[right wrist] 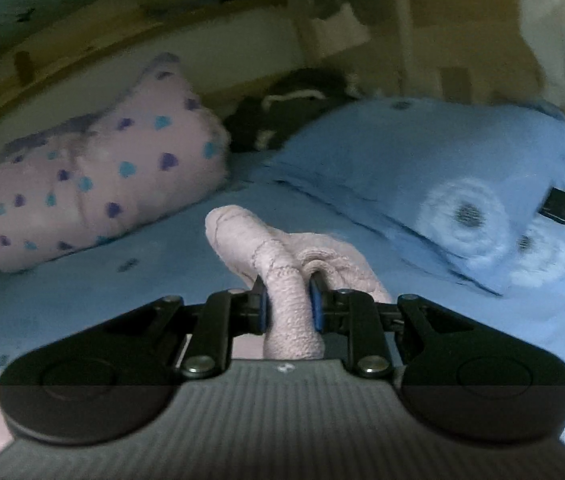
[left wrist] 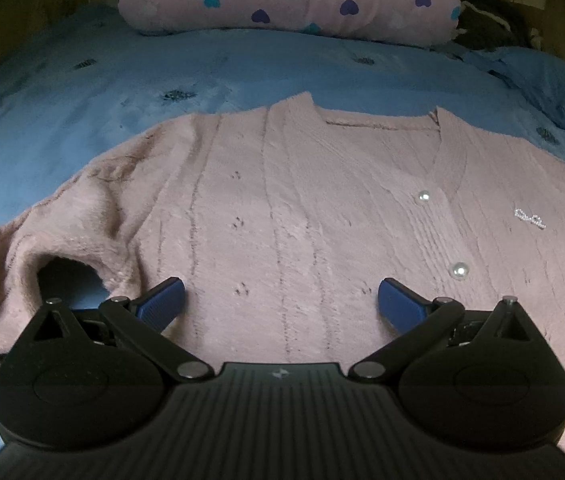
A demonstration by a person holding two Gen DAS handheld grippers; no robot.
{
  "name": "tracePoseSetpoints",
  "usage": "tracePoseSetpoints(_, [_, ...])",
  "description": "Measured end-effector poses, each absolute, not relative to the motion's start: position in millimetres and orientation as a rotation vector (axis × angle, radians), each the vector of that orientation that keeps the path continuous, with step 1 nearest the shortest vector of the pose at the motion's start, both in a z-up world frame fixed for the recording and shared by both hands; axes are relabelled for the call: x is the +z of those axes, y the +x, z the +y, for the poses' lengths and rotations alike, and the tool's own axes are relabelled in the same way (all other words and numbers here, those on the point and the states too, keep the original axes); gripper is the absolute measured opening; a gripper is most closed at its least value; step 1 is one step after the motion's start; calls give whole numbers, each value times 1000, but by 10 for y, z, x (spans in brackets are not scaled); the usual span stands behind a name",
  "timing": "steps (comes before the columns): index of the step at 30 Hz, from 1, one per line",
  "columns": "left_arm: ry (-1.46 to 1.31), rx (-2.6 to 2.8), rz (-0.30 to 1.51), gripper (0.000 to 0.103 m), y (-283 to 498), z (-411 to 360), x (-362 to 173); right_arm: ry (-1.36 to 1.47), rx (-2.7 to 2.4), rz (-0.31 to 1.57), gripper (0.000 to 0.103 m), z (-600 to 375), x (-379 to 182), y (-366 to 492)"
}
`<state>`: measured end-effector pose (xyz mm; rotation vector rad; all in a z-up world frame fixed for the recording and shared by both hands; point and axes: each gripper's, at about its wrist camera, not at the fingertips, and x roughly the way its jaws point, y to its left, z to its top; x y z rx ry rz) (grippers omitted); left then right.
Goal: Fold small clothes
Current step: 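Carry the sleeve across the cardigan body with the right gripper and open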
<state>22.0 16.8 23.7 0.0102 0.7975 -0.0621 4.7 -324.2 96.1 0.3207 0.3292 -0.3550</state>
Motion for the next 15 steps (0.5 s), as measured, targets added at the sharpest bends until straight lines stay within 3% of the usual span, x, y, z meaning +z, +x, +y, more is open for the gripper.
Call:
tracePoseSetpoints(7, [10,-42,782,103,220,234,296,283,-182,343,24,-2623,988,194])
tracePoseSetpoints(15, [-20,-15,798,103,248,354,292,263,-67,496,24,-1962,393,409])
